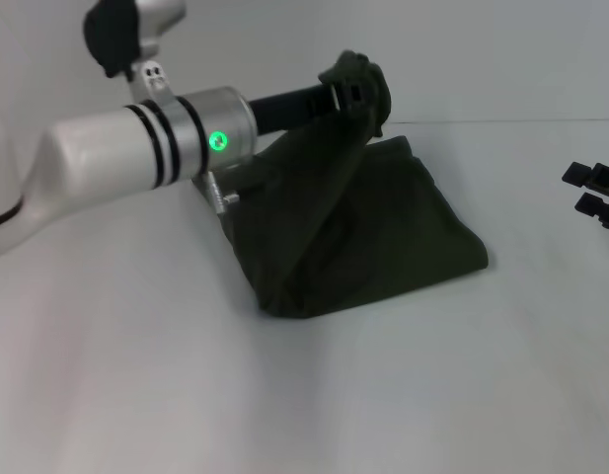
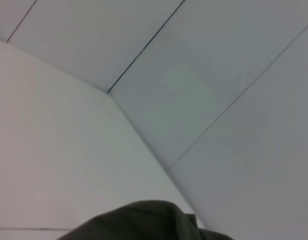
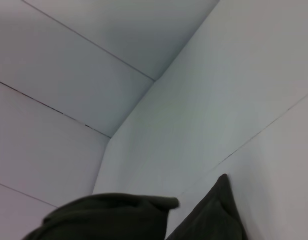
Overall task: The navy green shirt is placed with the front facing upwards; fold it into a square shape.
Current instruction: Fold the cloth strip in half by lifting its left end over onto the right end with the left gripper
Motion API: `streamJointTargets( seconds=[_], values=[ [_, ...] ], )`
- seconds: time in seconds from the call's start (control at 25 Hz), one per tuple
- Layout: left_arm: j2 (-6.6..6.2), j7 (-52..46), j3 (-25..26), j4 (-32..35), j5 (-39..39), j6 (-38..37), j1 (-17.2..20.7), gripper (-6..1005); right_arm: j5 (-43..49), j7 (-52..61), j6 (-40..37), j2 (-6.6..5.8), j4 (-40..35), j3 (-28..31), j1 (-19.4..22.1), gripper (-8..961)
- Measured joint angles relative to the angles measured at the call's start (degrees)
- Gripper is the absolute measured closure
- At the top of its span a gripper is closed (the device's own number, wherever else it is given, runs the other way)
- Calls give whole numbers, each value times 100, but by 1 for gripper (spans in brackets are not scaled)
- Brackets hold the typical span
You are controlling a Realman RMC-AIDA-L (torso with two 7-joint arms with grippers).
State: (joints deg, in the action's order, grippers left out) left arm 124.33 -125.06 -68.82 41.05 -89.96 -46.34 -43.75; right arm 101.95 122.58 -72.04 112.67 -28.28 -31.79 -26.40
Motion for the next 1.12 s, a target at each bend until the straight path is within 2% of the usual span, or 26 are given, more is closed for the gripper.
streamJointTargets(
  seconds=[0.24, 0.36, 0.6, 0.76, 0.88, 1.0, 1.12],
  values=[
    [31, 19, -771, -329, 125, 964, -247, 993, 0, -3, 79, 1, 11, -12, -18, 229],
    [15, 49, -1021, -333, 173, 900, -261, 993, 0, 0, 76, 0, 14, -18, -21, 233],
    [12, 213, -1054, -277, 170, 443, -169, 993, 0, -3, 93, 1, 16, -22, -23, 240],
    [17, 336, -1197, -332, 159, 392, -235, 993, 0, -5, 114, 1, 17, -22, -30, 245],
    [29, 533, -1520, -455, 164, 610, -401, 961, 0, -6, 123, 1, 18, -20, -56, 249],
    [38, 498, -2057, -515, 171, 1055, -549, 930, 0, -6, 122, 0, 23, -20, -75, 253],
    [30, 474, -2089, -263, 178, 828, -472, 821, 23, -5, 129, -14, 25, -25, -81, 257]
  ],
)
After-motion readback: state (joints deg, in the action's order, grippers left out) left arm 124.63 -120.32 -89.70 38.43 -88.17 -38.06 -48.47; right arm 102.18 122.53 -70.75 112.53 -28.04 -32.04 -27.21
